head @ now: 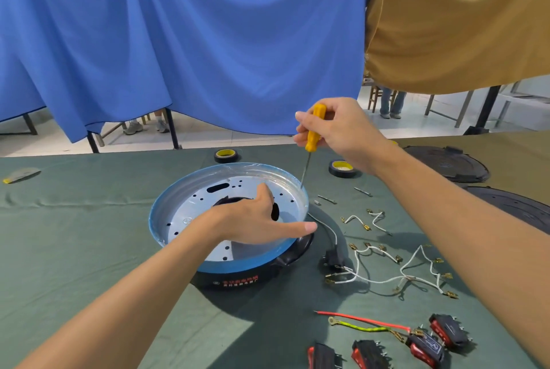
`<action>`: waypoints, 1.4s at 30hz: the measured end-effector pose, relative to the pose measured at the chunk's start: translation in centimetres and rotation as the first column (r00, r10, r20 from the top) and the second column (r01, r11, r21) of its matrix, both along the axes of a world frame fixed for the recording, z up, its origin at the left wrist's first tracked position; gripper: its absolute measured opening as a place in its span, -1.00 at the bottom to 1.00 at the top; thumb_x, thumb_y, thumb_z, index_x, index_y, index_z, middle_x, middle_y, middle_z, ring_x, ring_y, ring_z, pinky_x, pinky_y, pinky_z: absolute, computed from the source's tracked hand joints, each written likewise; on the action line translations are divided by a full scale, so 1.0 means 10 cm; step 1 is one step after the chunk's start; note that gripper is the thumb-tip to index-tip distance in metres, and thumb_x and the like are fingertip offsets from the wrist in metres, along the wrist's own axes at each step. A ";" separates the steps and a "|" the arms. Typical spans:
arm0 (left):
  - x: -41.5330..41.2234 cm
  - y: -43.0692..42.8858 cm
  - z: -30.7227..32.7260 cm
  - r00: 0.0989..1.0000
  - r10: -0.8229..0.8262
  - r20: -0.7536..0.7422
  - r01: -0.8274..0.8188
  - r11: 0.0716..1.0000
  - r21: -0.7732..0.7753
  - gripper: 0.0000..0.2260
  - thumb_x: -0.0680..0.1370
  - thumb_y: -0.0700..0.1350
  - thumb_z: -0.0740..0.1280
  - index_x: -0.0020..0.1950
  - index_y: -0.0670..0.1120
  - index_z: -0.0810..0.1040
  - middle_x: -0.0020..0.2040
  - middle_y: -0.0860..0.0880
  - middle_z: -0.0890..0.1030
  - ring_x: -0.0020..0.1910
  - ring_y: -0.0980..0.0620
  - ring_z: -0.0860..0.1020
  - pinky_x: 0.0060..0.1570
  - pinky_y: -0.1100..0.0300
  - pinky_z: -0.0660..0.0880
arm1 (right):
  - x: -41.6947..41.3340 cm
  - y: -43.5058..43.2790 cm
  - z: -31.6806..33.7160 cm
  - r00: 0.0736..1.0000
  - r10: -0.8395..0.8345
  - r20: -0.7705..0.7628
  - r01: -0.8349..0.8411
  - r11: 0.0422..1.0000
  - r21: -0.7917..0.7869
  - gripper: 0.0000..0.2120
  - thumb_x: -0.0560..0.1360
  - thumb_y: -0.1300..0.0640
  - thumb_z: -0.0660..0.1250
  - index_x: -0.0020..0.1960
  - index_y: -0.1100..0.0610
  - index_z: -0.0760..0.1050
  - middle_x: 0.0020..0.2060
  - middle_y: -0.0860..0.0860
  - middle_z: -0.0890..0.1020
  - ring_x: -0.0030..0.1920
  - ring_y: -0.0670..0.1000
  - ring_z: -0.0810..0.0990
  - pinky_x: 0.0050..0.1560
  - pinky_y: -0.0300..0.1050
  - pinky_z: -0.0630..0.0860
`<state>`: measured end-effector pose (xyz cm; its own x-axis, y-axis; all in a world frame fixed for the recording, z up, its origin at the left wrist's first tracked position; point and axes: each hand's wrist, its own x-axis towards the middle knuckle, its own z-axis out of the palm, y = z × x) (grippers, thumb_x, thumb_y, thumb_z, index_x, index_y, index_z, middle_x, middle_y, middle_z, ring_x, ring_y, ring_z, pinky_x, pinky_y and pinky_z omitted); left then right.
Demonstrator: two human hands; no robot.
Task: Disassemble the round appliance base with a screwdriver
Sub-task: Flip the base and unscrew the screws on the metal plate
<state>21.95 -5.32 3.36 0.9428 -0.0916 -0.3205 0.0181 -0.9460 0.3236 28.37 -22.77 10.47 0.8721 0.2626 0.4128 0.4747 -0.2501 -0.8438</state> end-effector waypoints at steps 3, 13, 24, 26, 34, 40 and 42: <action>-0.08 0.02 -0.15 0.996 0.027 0.079 -0.017 0.993 -0.120 0.08 0.20 0.63 0.13 0.51 -0.02 0.03 0.38 -0.12 0.44 0.28 -0.13 0.44 0.18 0.00 0.35 | -0.06 0.16 -0.05 1.000 -0.005 0.016 0.005 0.999 -0.042 -0.64 0.55 0.09 0.36 -0.04 0.44 0.46 -0.23 0.19 0.68 -0.22 0.04 0.72 -0.03 0.12 0.64; -0.16 0.00 -0.22 0.959 0.048 0.279 -0.023 0.996 -0.091 -0.04 0.20 0.62 0.08 0.38 0.00 0.11 0.13 -0.03 0.53 0.05 -0.10 0.53 -0.03 -0.02 0.42 | -0.12 0.32 -0.21 0.989 -0.094 0.113 0.116 0.971 -0.211 -0.64 0.55 0.00 0.34 -0.07 0.34 0.48 -0.25 0.11 0.69 -0.26 -0.13 0.70 -0.06 0.05 0.65; -0.21 0.00 -0.23 0.929 0.033 0.369 -0.008 0.998 -0.068 -0.17 0.22 0.60 0.06 0.20 -0.01 0.16 -0.12 0.07 0.51 -0.11 -0.04 0.55 -0.12 -0.01 0.47 | -0.04 0.39 -0.20 0.982 -0.082 0.169 0.117 0.971 -0.209 -0.62 0.55 -0.01 0.33 -0.05 0.35 0.46 -0.20 0.16 0.67 -0.27 -0.16 0.69 -0.10 -0.01 0.66; -0.22 0.01 -0.23 0.926 0.031 0.376 -0.007 0.998 -0.065 -0.16 0.23 0.60 0.06 0.22 -0.02 0.16 -0.12 0.06 0.50 -0.10 -0.05 0.55 -0.10 -0.02 0.48 | -0.01 0.37 -0.20 0.979 -0.086 0.184 0.126 0.968 -0.218 -0.63 0.56 -0.02 0.32 -0.04 0.33 0.46 -0.20 0.13 0.68 -0.28 -0.16 0.68 -0.13 -0.07 0.66; -0.24 0.00 -0.23 0.918 0.046 0.394 -0.021 0.997 -0.069 -0.21 0.28 0.57 0.09 0.21 -0.02 0.17 -0.05 0.03 0.51 -0.08 -0.07 0.54 -0.14 0.00 0.42 | 0.05 0.30 -0.33 0.965 -0.090 0.248 0.191 0.887 -0.421 -0.59 0.54 -0.13 0.30 -0.23 0.21 0.42 -0.38 0.04 0.53 -0.36 -0.01 0.49 -0.26 -0.07 0.50; -0.21 0.00 -0.23 0.933 0.052 0.357 -0.018 0.995 -0.097 -0.10 0.27 0.57 0.12 0.36 -0.05 0.13 0.01 0.01 0.52 -0.04 -0.06 0.54 -0.08 -0.02 0.45 | 0.08 0.31 -0.40 0.950 -0.124 0.285 0.275 0.763 -0.585 -0.63 0.53 -0.14 0.27 -0.29 0.08 0.32 -0.41 0.01 0.40 -0.36 -0.02 0.37 -0.29 0.01 0.42; -0.21 -0.01 -0.23 0.934 0.061 0.353 -0.026 0.994 -0.103 -0.08 0.27 0.57 0.13 0.38 -0.05 0.12 0.01 0.02 0.51 -0.02 -0.07 0.53 -0.10 -0.01 0.43 | 0.11 0.31 -0.33 0.969 -0.104 0.222 0.223 0.751 -0.621 -0.67 0.52 -0.05 0.30 -0.29 0.13 0.35 -0.44 0.04 0.39 -0.41 0.00 0.34 -0.36 -0.04 0.36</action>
